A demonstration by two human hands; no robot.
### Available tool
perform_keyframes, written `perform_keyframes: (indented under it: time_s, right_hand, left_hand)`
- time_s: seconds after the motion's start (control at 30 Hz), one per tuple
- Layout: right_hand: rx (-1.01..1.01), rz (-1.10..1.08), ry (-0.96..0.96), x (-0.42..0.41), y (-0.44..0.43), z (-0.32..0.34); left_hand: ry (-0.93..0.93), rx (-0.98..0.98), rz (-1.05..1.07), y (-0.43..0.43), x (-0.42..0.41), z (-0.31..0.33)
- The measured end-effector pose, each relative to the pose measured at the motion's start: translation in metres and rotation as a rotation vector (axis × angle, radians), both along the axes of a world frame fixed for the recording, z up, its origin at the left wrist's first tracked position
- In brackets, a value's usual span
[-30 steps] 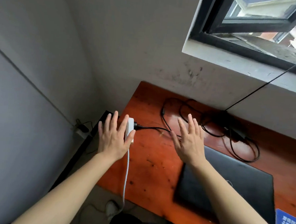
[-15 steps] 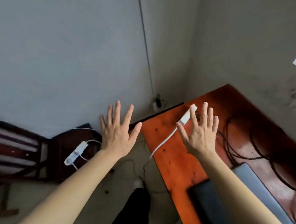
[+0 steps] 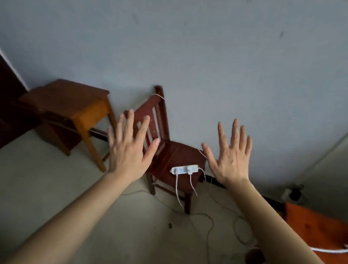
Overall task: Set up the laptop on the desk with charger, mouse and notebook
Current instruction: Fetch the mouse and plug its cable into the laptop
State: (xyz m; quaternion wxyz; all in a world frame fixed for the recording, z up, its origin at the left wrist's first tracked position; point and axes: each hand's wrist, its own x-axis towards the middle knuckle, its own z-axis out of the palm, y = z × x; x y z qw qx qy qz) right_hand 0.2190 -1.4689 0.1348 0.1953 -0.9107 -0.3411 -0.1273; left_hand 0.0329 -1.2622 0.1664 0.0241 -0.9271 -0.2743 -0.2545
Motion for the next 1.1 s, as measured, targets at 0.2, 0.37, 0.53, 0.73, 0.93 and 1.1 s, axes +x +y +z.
perform_keyframes:
  time_s: [0.2,0.37,0.53,0.73,0.93,1.1]
  right_hand:
    - [0.025,0.251,-0.044,-0.106,0.220,0.011]
    - [-0.032,0.476,-0.111,-0.192,0.396,0.021]
    - [-0.036,0.566,-0.108,-0.230,0.495,0.017]
    - [-0.061,0.721,-0.139,-0.244,0.649,-0.002]
    - [-0.014,0.829,-0.128,-0.210,0.827,-0.008]
    - [-0.017,0.906,-0.117,-0.189,0.947,0.016]
  left_hand:
    - [-0.018,-0.010,0.236,0.170,-0.156,0.008]
    - [-0.046,-0.071,0.482,0.299,-0.268,0.022]
    - [-0.013,-0.094,0.594,0.365,-0.310,0.012]
    - [0.040,-0.051,0.695,0.489,-0.327,-0.008]
    - [0.029,-0.049,0.854,0.638,-0.296,-0.007]
    - [0.000,-0.026,0.886,0.729,-0.277,0.013]
